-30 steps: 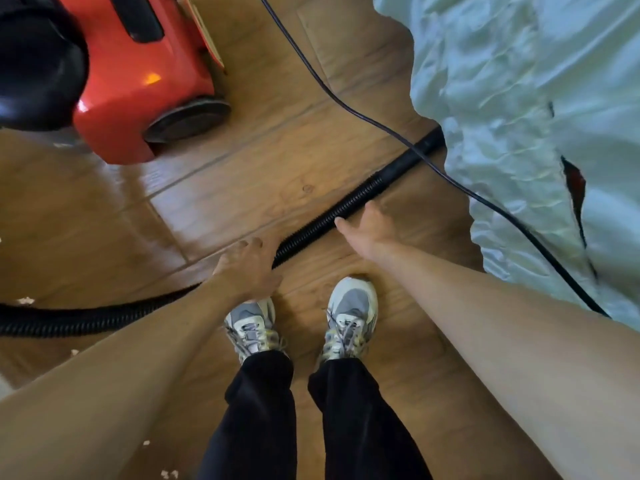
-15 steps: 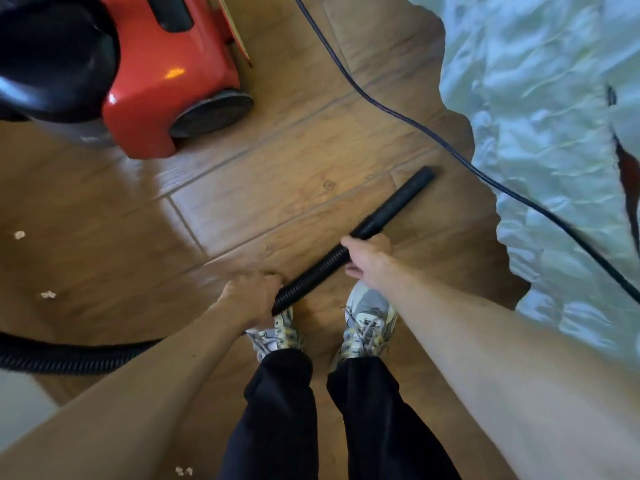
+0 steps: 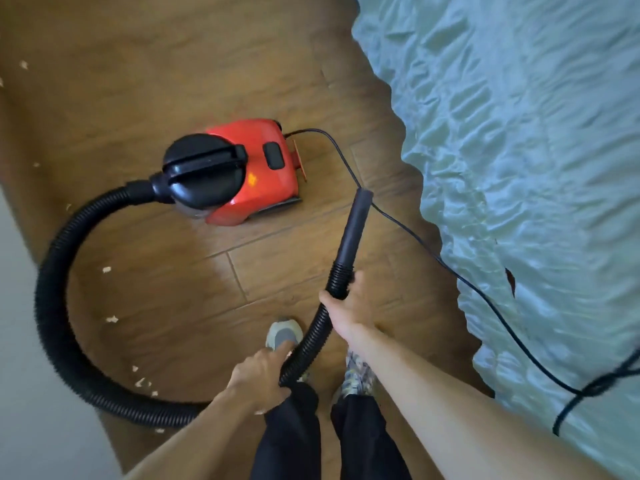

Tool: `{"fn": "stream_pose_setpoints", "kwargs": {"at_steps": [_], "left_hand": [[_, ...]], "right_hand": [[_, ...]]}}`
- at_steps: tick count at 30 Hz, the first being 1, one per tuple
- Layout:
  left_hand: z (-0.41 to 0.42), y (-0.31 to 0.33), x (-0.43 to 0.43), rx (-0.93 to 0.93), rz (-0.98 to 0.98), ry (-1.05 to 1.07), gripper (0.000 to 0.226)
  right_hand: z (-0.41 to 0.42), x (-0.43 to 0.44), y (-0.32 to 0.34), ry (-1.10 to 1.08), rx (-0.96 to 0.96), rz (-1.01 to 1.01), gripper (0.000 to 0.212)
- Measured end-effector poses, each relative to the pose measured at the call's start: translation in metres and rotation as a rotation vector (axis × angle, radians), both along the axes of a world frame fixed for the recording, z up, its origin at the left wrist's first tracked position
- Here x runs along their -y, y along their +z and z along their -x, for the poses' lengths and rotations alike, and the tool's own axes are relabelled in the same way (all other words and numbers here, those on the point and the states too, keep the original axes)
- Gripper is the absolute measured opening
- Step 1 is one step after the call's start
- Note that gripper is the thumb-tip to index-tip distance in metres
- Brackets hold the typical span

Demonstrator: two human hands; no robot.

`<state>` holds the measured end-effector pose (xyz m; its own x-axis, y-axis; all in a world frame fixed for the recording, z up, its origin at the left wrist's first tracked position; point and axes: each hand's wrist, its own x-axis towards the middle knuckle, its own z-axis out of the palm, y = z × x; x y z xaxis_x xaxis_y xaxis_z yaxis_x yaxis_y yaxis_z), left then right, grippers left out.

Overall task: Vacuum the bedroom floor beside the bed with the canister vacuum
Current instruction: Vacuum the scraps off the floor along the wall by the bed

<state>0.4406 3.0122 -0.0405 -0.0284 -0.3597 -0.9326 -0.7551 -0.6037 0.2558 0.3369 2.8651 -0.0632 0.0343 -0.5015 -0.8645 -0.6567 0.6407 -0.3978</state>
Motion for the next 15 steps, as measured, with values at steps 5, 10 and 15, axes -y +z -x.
{"fn": "stream_pose_setpoints", "kwargs": {"at_steps": [5, 10, 15], "left_hand": [[-0.031, 0.042, 0.021, -0.055, 0.14, 0.356, 0.072], [-0.068, 0.074, 0.03, -0.162, 0.301, 0.665, 0.064], [-0.085, 0.091, 0.018, -0.179, 0.398, 0.926, 0.058]], "right_hand": [[-0.058, 0.037, 0.061, 0.201, 0.149, 0.196, 0.035], [-0.105, 0.057, 0.105, 0.39, 0.403, 0.26, 0.046], [-0.156, 0.061, 0.137, 0.668, 0.62, 0.191, 0.053]]}}
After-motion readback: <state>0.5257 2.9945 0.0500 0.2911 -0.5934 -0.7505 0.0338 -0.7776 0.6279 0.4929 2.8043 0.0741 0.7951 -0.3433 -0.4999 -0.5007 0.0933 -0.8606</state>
